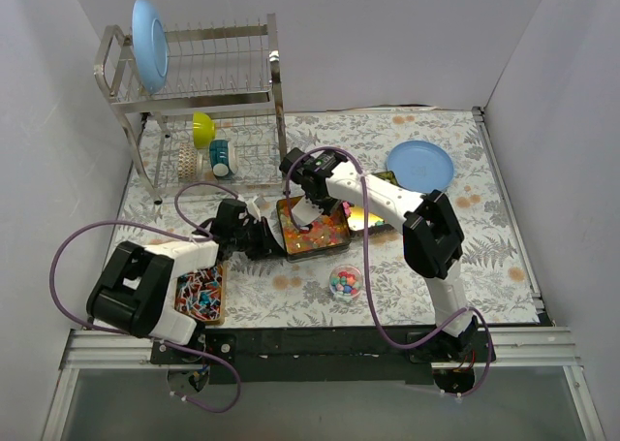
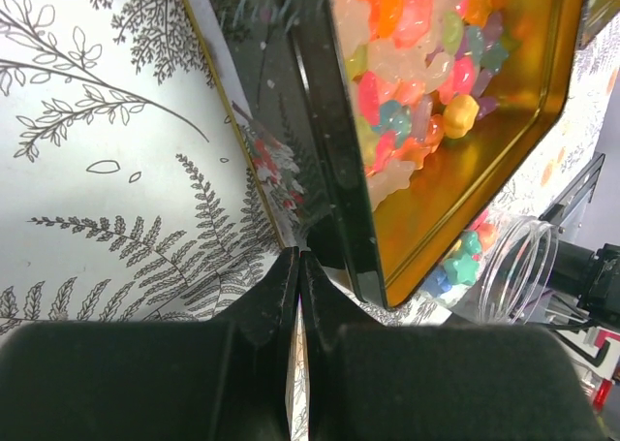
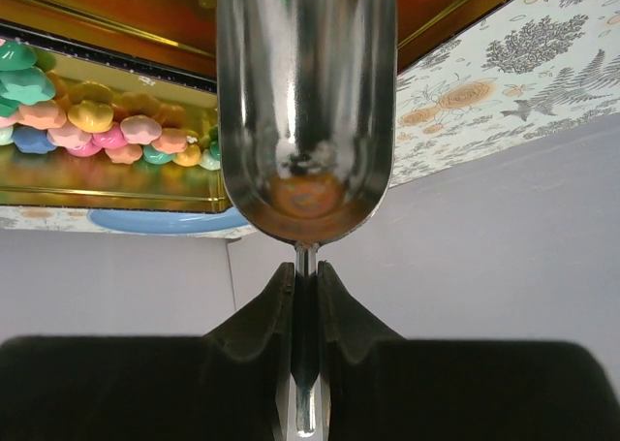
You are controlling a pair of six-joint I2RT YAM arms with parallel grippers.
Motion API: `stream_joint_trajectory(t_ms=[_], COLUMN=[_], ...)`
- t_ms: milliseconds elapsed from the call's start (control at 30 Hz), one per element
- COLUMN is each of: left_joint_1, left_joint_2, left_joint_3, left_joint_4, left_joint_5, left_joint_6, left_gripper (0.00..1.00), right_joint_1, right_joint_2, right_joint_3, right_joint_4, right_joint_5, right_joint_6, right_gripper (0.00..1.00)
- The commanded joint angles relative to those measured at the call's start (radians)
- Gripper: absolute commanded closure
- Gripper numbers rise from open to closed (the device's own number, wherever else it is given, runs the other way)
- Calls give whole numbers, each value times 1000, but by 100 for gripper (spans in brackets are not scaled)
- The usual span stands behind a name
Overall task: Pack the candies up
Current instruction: Scoop the fake candies from the storage box.
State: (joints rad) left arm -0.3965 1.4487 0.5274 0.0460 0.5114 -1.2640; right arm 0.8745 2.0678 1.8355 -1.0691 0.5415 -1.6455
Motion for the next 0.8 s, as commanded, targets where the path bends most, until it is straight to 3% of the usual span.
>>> stream_joint_trajectory(t_ms=[0, 367, 600, 767], left_joint_1=[-1, -1, -34, -64], left_joint_2=[-60, -151, -223, -159], left_joint_3=[-23, -108, -219, -234], left_joint_4=[43, -84, 127, 293], left_joint_5=[-14, -10, 90, 144], left_joint_6=[9, -11, -66, -118], left_gripper=[100, 100, 100, 100], right_joint_1=[14, 12, 6, 6], right_joint_2=[-8, -31, -29, -41], right_joint_3=[30, -59, -97, -125], right_joint_4=[-69, -28, 0, 18], right_joint_5=[-70, -124, -136, -153], right_joint_6=[3, -16, -22, -5], right_gripper=[99, 99, 99, 99])
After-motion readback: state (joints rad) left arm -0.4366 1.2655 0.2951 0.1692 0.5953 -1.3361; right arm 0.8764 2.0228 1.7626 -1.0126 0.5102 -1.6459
